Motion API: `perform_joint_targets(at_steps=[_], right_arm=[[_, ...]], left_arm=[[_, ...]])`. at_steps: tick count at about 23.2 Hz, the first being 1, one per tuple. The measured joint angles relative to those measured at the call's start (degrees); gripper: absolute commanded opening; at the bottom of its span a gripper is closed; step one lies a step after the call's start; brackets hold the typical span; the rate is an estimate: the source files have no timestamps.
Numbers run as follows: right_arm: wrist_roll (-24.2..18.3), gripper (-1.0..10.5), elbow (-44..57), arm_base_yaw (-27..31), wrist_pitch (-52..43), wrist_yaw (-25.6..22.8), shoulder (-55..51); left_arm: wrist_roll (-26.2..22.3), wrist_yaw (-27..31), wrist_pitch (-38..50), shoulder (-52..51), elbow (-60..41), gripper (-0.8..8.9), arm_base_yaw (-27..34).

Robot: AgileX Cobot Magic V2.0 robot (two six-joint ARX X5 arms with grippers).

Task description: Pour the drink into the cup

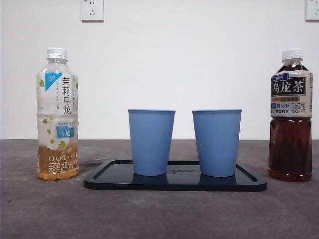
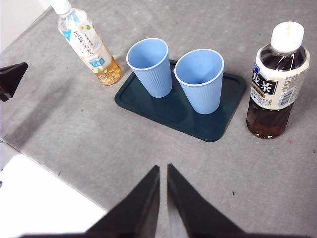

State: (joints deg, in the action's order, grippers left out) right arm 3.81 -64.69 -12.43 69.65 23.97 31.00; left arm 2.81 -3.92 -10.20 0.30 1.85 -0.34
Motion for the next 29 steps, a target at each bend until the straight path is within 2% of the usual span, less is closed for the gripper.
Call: perform_joint_targets(at_steps=[4, 5, 9, 12, 14, 17, 20, 26, 29], right_arm=[[0.0, 0.2, 0.1, 0.2, -0.5, -0.1, -1.0], [-0.4, 0.2, 0.9, 0.6, -3.3, 0.0, -1.6], [-3.8, 0.2, 14.4, 2.9, -26.3, -1.4, -7.5], [-6.2, 0.2, 31.2, 4.6, -48.0, -9.3, -14.3], [-6.6, 0.2, 40.7, 5.7, -55.9, -13.3, -18.5], [-6.6, 0.2, 49.6, 6.6, -57.5, -16.9, -22.7], [-6.6, 0.2, 56.0, 7.7, -57.4, -17.9, -25.2], [-6.6, 0.2, 63.2, 9.2, -60.3, -20.8, -28.6], [-6.3, 0.2, 63.6, 9.2, -59.7, -22.7, -29.8]], left_arm=[[0.0, 0.0, 0.0, 0.0, 0.0, 0.26, 0.0], [0.0, 0.0, 0.0, 0.0, 0.0, 0.26, 0.0], [0.0, 0.0, 0.0, 0.0, 0.0, 0.26, 0.0], [-0.2, 0.0, 0.0, 0.0, 0.0, 0.26, 0.0], [-0.3, 0.0, 0.0, 0.0, 0.0, 0.26, 0.0], [-0.3, 0.0, 0.0, 0.0, 0.0, 0.26, 0.0], [-0.3, 0.0, 0.0, 0.0, 0.0, 0.26, 0.0], [-0.3, 0.0, 0.0, 0.0, 0.0, 0.26, 0.0], [-0.3, 0.0, 0.0, 0.0, 0.0, 0.26, 0.0]])
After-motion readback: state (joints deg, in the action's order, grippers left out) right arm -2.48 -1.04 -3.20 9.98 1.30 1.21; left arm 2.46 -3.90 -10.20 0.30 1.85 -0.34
